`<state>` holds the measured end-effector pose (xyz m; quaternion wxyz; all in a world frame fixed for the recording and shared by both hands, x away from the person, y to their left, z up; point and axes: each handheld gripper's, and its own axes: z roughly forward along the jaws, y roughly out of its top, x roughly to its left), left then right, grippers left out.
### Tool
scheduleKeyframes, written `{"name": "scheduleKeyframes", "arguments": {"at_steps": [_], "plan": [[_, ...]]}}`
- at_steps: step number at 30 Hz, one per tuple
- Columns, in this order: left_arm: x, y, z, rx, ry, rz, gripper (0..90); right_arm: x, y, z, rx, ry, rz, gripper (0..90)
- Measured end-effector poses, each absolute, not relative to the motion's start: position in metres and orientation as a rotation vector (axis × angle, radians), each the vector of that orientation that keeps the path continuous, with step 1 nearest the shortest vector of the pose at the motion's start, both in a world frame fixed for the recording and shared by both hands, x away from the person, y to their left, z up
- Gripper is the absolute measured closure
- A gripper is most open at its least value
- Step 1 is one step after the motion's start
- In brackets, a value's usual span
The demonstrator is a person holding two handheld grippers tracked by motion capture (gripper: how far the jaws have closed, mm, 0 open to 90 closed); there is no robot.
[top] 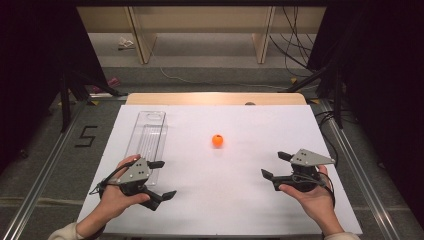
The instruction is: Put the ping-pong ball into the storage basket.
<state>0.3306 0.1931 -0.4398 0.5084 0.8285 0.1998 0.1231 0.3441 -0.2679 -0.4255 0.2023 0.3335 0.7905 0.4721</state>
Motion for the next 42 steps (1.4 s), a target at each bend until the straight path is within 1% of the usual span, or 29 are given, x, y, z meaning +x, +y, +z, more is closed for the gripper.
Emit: {"name": "scheduleKeyframes", "arguments": {"at_steps": [7, 16, 42], "plan": [[0.331, 0.192, -0.44, 1.997, 0.475, 0.294, 1.2, 0.345, -0.266, -0.426, 0.935, 2.202, 1.318, 16.0], [0.33, 0.192, -0.44, 1.997, 0.468, 0.292, 1.4, 0.353, -0.251, -0.426, 0.911, 2.21, 1.314, 16.1], [0.329, 0.191, -0.438, 1.994, 0.459, 0.289, 1.7, 0.388, -0.221, -0.429, 0.911, 2.204, 1.302, 16.1]]}}
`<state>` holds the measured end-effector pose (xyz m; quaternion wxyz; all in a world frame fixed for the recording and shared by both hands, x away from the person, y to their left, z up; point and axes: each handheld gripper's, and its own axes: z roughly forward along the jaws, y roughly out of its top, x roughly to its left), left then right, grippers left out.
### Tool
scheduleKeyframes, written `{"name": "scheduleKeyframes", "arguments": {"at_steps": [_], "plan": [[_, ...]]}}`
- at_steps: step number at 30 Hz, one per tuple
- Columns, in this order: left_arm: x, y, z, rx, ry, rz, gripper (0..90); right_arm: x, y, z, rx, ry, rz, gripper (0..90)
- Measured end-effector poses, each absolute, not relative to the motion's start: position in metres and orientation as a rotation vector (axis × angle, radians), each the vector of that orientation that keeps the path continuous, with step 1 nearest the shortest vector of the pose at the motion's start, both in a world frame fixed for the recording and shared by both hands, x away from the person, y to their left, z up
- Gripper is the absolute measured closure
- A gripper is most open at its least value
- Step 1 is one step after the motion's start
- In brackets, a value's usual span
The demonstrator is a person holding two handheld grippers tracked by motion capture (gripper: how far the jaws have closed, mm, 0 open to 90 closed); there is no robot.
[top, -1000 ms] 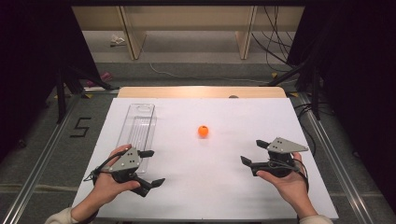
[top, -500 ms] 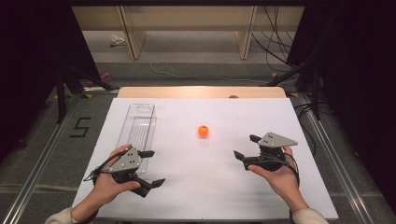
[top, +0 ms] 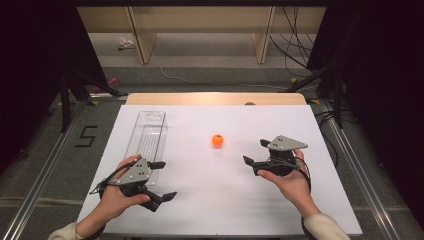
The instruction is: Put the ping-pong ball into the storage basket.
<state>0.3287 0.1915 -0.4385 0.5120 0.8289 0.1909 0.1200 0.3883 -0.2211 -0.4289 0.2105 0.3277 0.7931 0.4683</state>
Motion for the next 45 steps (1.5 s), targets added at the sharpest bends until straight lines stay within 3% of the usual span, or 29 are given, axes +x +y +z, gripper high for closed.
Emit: {"name": "scheduleKeyframes", "arguments": {"at_steps": [45], "plan": [[0.327, 0.191, -0.438, 1.997, 0.444, 0.282, 1.8, 0.431, -0.169, -0.445, 0.889, 2.286, 1.263, 16.1]]}}
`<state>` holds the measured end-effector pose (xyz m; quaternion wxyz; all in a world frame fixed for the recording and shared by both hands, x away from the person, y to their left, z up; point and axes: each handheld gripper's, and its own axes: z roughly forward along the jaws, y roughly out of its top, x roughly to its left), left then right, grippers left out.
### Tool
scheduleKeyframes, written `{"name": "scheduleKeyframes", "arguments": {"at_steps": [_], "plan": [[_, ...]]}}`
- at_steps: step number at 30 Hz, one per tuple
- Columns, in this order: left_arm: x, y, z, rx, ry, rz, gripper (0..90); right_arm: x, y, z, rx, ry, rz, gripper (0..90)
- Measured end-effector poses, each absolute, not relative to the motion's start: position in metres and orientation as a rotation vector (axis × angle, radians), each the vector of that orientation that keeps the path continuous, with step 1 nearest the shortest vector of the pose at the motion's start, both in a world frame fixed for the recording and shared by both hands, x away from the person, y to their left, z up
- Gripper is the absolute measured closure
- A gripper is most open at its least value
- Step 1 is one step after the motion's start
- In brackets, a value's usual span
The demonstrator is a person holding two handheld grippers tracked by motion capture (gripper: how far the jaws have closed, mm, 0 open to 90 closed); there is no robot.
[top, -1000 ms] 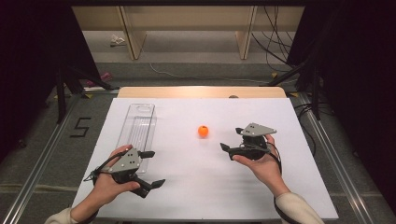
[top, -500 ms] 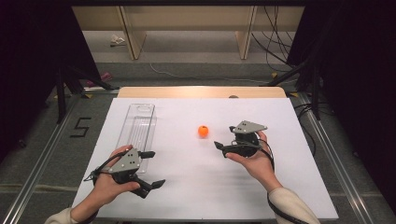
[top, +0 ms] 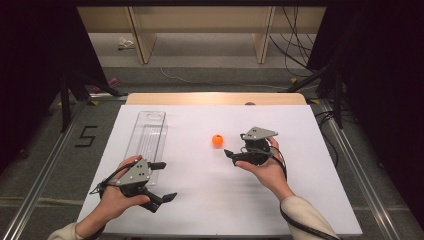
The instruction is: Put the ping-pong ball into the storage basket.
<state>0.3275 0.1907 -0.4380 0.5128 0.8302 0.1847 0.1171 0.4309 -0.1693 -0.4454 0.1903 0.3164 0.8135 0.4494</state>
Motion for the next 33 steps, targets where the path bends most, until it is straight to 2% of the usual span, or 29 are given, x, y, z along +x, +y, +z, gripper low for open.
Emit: {"name": "scheduleKeyframes", "arguments": {"at_steps": [33], "plan": [[0.327, 0.191, -0.438, 1.999, 0.439, 0.276, 1.8, 0.468, -0.142, -0.461, 0.934, 2.305, 1.206, 16.1]]}}
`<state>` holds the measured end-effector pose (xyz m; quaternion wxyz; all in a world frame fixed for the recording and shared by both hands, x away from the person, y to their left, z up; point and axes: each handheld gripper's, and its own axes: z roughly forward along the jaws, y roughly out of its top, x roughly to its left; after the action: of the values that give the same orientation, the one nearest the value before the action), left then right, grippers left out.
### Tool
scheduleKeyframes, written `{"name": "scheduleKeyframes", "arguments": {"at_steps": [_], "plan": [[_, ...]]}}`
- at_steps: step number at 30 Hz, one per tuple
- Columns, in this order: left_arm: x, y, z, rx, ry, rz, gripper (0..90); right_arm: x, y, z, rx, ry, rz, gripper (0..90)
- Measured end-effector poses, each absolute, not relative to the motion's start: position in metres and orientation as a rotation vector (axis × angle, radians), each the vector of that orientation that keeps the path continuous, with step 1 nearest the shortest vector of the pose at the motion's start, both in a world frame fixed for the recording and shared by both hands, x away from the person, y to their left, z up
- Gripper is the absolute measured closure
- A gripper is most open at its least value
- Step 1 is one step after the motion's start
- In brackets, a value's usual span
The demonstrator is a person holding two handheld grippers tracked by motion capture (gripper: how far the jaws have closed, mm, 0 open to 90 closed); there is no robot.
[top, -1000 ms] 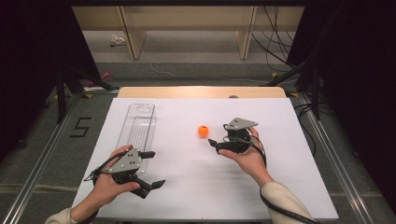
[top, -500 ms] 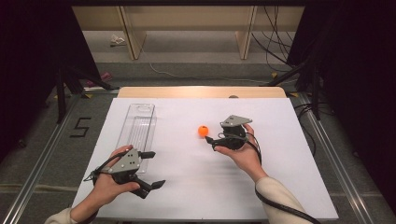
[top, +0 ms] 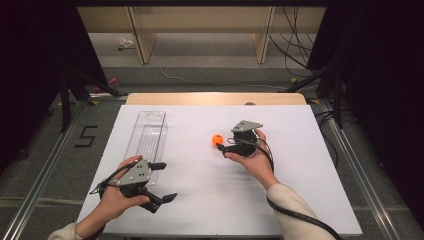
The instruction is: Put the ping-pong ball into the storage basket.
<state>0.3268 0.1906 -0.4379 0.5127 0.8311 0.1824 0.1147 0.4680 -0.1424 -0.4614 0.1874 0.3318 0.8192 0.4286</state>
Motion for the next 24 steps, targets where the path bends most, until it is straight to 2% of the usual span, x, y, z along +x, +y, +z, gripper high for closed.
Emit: {"name": "scheduleKeyframes", "arguments": {"at_steps": [24], "plan": [[0.327, 0.191, -0.438, 1.998, 0.436, 0.272, 1.8, 0.493, -0.12, -0.48, 0.977, 2.354, 1.161, 16.2]]}}
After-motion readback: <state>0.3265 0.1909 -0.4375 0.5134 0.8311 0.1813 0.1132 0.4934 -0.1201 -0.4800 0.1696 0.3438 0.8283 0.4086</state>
